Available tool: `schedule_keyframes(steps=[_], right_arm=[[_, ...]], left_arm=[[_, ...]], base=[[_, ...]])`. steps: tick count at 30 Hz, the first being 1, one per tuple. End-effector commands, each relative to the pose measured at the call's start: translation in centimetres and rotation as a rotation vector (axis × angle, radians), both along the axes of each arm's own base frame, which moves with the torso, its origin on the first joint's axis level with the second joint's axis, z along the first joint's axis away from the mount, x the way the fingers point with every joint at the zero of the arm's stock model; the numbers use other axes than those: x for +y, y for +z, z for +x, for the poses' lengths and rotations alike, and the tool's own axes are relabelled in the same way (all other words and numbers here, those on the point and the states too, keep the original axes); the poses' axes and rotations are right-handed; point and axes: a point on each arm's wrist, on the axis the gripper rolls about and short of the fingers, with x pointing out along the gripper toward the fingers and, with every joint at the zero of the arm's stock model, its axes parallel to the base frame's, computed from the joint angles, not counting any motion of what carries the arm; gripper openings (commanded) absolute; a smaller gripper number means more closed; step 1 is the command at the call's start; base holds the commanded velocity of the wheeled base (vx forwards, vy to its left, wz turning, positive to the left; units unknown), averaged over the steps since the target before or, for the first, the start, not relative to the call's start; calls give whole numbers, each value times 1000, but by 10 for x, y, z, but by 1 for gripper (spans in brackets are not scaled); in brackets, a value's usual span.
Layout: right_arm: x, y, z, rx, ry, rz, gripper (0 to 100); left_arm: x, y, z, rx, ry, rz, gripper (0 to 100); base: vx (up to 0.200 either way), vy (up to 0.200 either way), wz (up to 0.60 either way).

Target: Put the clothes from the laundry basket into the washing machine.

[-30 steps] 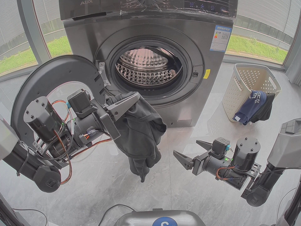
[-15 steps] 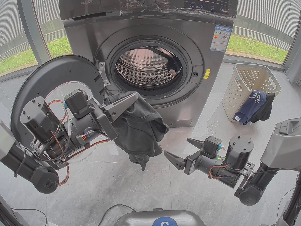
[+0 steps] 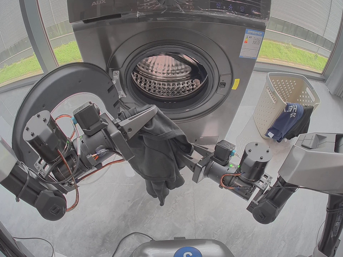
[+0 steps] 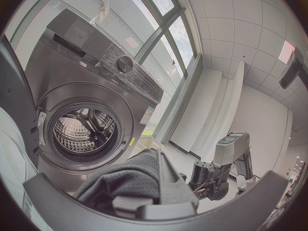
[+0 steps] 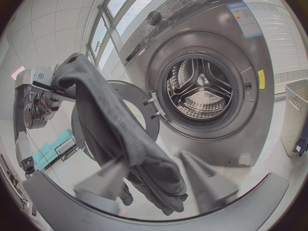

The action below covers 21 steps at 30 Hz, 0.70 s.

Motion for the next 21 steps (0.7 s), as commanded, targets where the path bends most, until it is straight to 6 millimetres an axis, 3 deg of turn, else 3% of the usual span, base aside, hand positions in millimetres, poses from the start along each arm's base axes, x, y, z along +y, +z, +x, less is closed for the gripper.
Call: schedule_keyframes(steps=[1,5,10,15,21], right_arm=[[3,-6,3,0,9,2,0],[-3,2,2,-13,0,12,0],[-12,28,-10,-52,-2,49,0],[-33,57,-33,-86,-23,86,0],[-51,68,-56,-89,-28,83,0]], left_arm=[[0,0,0,0,1,-1,0],[0,0,0,0,0,-1,0],[0,-2,-1,7,0,4,0],[1,-10,0,31,6,21,0],[2,-9,1,34,9,17,0]], base=[[0,0,0],[0,0,0],[0,0,0],[0,0,0],[0,0,0]])
